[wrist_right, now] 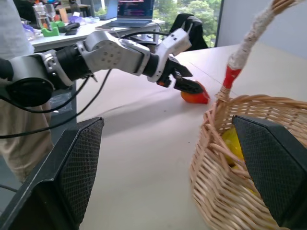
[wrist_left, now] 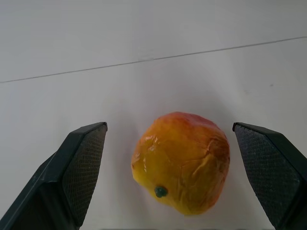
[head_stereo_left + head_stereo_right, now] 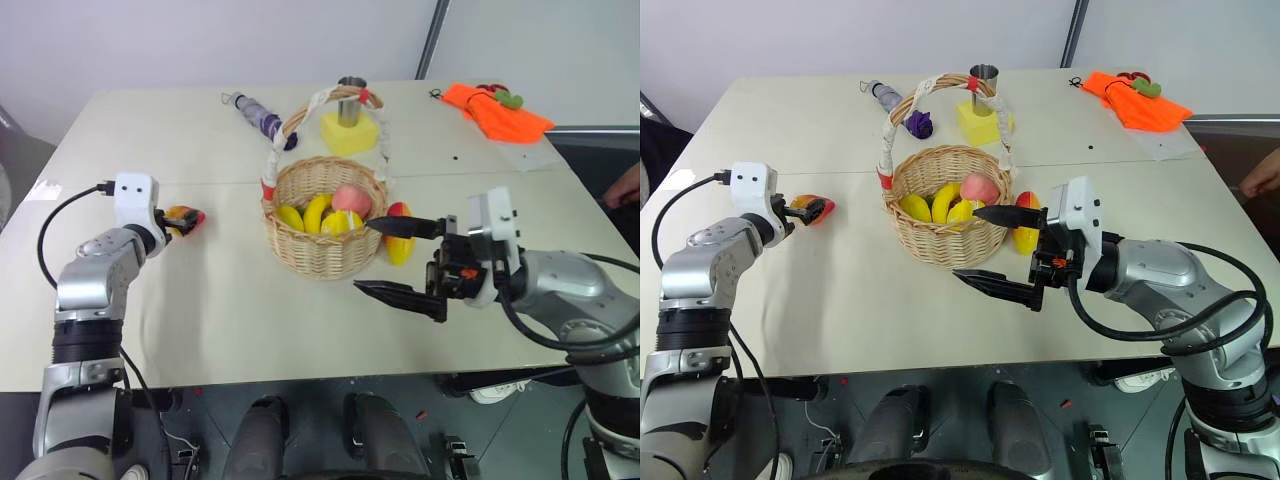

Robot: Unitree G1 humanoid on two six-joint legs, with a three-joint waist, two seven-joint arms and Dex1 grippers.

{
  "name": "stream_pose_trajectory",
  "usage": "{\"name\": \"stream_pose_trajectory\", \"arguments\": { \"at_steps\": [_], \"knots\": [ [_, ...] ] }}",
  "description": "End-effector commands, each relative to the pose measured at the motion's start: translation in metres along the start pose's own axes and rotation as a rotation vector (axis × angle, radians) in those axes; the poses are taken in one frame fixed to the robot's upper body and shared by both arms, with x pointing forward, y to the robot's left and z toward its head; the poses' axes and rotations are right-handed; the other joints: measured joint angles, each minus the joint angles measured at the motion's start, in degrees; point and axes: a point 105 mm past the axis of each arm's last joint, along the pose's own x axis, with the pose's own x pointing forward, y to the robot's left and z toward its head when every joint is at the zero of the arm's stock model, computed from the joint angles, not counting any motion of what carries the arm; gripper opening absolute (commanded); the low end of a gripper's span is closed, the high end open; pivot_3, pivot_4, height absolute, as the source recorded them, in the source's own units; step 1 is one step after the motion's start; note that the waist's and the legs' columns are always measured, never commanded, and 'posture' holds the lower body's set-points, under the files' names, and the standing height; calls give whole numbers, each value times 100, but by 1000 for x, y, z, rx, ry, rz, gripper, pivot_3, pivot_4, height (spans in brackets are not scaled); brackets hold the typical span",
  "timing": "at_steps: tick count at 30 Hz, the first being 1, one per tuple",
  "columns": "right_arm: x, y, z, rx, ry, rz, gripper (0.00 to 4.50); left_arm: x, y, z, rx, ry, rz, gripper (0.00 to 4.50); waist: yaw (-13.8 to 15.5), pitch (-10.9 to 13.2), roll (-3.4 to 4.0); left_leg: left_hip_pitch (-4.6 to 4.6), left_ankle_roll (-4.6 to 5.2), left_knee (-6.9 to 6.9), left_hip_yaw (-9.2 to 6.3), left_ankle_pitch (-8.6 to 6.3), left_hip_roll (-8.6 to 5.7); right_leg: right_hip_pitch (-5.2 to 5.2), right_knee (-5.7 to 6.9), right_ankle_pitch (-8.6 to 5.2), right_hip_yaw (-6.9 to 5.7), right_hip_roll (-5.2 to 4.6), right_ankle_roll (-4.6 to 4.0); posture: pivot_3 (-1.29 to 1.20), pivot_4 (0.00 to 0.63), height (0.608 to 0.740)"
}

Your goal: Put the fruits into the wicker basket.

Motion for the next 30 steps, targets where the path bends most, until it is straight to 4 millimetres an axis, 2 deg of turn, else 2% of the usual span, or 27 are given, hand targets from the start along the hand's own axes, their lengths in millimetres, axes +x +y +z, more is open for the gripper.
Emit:
{"name": "stream_pose_trajectory", "arguments": {
  "at_steps": [1,2,5,8,11,13,17,18,22,26,29,30],
  "knots": [
    [2,7,8,-46,-24,19,4500,3,-1,3,9,8,-8,3973,0,0,0,0,0,0,0,0,0,0,0,0,0,0,0,0,150,740],
    [2,7,8,-47,-24,18,4500,3,0,2,5,12,-2,3684,-1,1,-1,0,0,0,-1,0,0,0,0,0,0,0,0,0,150,740],
    [0,7,6,-48,-24,15,4500,2,2,1,7,13,6,2395,-2,0,-1,0,0,0,-2,0,1,0,0,0,-1,1,0,0,150,740],
    [-2,7,4,-50,-22,12,4500,-2,7,6,23,-8,22,2279,-5,0,-1,1,0,0,-3,0,1,0,1,0,-1,1,0,0,150,740],
    [-4,5,3,-65,-19,-4,4500,-18,15,20,15,-103,1,2279,-20,1,-1,1,0,-1,-3,0,2,0,0,1,0,1,0,0,150,740],
    [-9,-1,4,-69,-22,-33,4500,-43,-7,39,9,-227,-184,2279,-39,2,-4,-2,0,-3,-2,0,4,-7,0,1,0,0,0,0,150,740],
    [-22,-17,-1,-71,6,-92,4500,-105,-93,52,119,-315,-704,2279,29,3,-4,-6,-1,-5,-1,0,9,-8,-2,-10,-1,-16,-18,0,150,740],
    [-25,-21,-3,-72,12,-107,4500,-113,-109,54,137,-317,-774,2279,59,3,-4,-8,-2,-4,-2,0,9,-7,-3,-11,-1,-20,-21,0,150,740],
    [-31,-34,-6,-62,16,-148,4500,-107,-145,71,178,-358,-807,2279,140,2,-4,-3,-3,21,4,1,-11,16,-7,-10,1,-24,-25,0,150,740],
    [-34,-42,-13,-49,27,-195,4500,-83,-177,93,192,-384,-753,2279,129,2,-6,-2,-2,22,4,1,-10,18,-7,-7,4,-10,-17,0,150,740],
    [-35,-48,-17,-47,34,-240,4500,-77,-198,100,170,-382,-784,2279,114,1,-6,-6,0,17,0,0,-10,15,-11,6,3,-4,19,0,150,740],
    [-34,-50,-19,-39,35,-259,4500,-74,-201,99,164,-374,-791,2779,87,1,-6,-6,1,15,0,0,-10,13,-11,5,4,-3,22,0,150,740]
  ]
}}
